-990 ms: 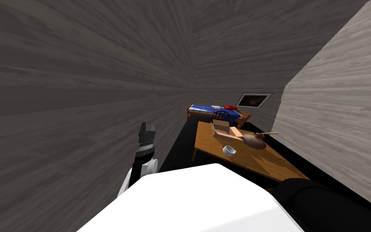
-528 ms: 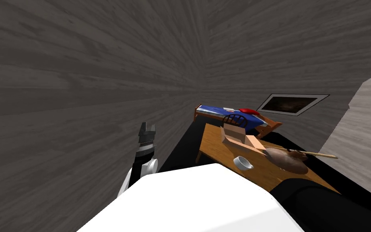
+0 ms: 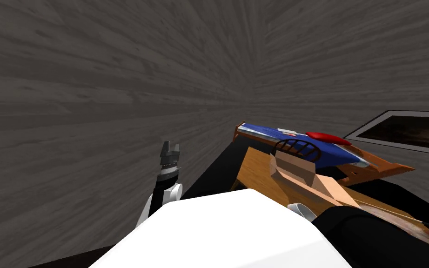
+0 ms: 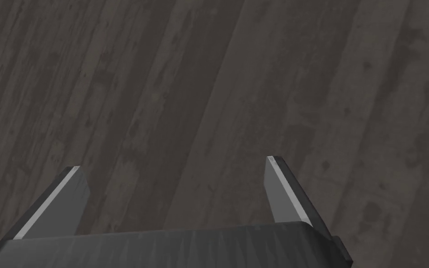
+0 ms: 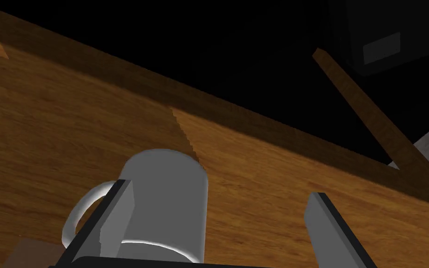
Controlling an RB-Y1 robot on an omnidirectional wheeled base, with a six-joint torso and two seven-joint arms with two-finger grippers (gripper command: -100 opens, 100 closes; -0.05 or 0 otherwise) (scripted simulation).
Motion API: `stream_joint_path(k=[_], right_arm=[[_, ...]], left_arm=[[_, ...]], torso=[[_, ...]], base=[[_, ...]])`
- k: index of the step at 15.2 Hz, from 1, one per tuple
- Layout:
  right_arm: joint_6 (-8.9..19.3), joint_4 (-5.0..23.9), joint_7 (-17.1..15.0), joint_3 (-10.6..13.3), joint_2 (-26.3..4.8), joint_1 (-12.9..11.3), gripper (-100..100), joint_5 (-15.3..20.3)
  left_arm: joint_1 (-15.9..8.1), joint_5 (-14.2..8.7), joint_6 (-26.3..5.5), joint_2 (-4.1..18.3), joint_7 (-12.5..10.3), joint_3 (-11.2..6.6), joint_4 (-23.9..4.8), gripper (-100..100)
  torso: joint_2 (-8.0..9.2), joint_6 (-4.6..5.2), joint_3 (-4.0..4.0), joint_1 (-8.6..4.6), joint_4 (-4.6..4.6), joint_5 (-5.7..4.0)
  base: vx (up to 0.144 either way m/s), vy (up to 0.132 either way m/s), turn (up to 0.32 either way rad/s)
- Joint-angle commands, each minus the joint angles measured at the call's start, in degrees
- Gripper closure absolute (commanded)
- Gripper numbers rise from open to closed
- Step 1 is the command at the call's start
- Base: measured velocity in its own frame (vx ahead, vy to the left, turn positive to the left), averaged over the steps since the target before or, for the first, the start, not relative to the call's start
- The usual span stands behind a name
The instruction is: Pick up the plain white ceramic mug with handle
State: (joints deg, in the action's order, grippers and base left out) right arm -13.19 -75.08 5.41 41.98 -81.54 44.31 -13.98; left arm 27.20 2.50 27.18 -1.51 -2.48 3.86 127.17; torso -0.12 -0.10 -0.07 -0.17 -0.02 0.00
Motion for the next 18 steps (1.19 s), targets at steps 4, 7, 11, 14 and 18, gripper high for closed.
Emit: stream_joint_path(k=[4, 7, 11, 14, 18], right_arm=[[0.66, 2.99, 0.61, 5.58, -2.39, -0.89, -100, -3.21], [0.51, 3.41, 0.75, 8.03, -1.54, -1.86, -100, -4.45], [0.12, 3.24, 0.88, 10.85, 0.73, -3.22, -100, -5.79], [-0.02, 3.40, 0.94, 11.21, 1.37, -3.38, -100, -5.94], [1.03, 5.99, 1.23, 11.07, 5.56, -4.24, -100, -4.48]], left_arm=[[0.00, 0.00, 0.00, 0.00, 0.00, -0.01, 0.00, 0], [0.00, 0.00, 0.00, 0.01, 0.00, -0.01, 0.00, 0], [0.01, 0.00, 0.00, 0.01, 0.00, -0.01, 0.00, 0], [0.01, 0.00, 0.00, 0.01, 0.00, -0.02, 0.00, 0], [0.02, 0.00, 0.00, 0.00, 0.00, -0.02, 0.00, 0]], torso=[[-0.01, 0.02, 0.00, -0.10, 0.00, -0.05], [0.07, 0.03, 0.04, -0.18, 0.02, -0.08], [0.12, 0.11, 0.08, -0.06, 0.04, -0.07], [0.19, 0.13, 0.12, -0.10, 0.05, -0.07], [-0.01, 0.15, 0.01, 0.06, 0.02, -0.03]], base=[[-0.004, -0.065, 0.456], [-0.025, -0.088, 0.411], [-0.030, -0.059, 0.180], [-0.042, -0.061, 0.159], [0.009, -0.027, 0.034]])
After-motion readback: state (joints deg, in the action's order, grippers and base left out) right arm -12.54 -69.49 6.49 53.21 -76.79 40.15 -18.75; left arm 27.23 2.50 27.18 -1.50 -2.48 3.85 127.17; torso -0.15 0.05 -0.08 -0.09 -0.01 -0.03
